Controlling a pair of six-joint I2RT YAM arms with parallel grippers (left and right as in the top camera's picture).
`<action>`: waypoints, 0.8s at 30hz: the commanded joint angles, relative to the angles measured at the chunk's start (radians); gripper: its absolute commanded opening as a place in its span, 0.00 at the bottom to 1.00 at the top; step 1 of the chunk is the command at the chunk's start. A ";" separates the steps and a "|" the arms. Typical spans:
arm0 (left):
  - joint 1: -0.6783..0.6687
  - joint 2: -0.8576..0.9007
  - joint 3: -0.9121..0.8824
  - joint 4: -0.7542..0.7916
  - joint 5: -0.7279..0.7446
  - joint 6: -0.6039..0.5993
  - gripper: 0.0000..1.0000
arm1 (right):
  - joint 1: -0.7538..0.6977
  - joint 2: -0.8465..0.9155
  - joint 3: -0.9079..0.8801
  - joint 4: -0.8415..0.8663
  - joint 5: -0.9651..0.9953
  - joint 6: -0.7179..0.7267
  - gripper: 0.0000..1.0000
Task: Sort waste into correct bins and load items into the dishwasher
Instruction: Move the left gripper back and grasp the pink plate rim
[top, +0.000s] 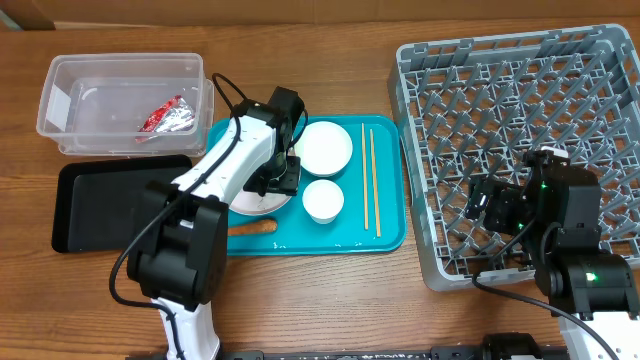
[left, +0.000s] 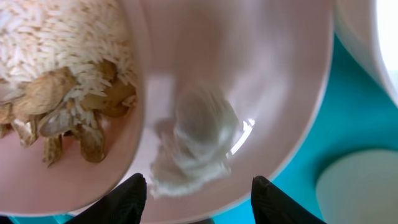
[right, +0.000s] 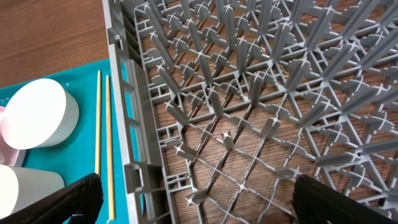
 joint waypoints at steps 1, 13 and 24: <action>-0.001 0.045 -0.008 0.026 -0.058 -0.015 0.57 | -0.003 -0.003 0.027 0.003 0.006 0.000 1.00; -0.002 0.066 -0.008 0.027 -0.031 -0.014 0.07 | -0.003 -0.003 0.027 0.003 0.006 0.000 1.00; 0.014 -0.090 0.127 -0.069 -0.043 -0.019 0.04 | -0.003 -0.003 0.027 0.003 0.006 0.000 1.00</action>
